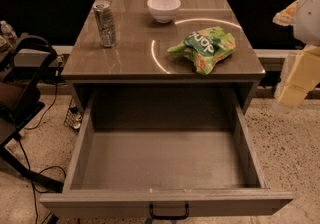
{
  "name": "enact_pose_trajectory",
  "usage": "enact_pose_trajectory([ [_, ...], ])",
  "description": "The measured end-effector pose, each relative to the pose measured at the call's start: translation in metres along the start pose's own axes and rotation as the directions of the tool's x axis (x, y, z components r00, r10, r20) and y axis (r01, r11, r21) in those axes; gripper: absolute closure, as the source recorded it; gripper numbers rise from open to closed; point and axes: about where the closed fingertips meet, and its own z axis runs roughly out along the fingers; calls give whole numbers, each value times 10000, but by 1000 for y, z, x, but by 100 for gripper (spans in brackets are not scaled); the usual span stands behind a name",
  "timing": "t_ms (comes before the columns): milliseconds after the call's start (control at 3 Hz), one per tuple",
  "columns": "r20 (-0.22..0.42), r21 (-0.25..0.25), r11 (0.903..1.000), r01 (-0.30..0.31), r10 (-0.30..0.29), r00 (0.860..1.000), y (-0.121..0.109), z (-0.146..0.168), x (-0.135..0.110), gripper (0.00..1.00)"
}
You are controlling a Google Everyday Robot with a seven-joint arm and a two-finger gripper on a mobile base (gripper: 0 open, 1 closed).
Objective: Place redbull can into top drawer
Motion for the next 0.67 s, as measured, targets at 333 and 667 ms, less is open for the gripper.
enact_pose_trajectory([
  [333, 1, 2, 10000, 0, 0, 10000, 0, 0, 0, 0],
  [667, 1627, 202, 9944, -1040, 993, 9817, -14, 7, -7, 0],
])
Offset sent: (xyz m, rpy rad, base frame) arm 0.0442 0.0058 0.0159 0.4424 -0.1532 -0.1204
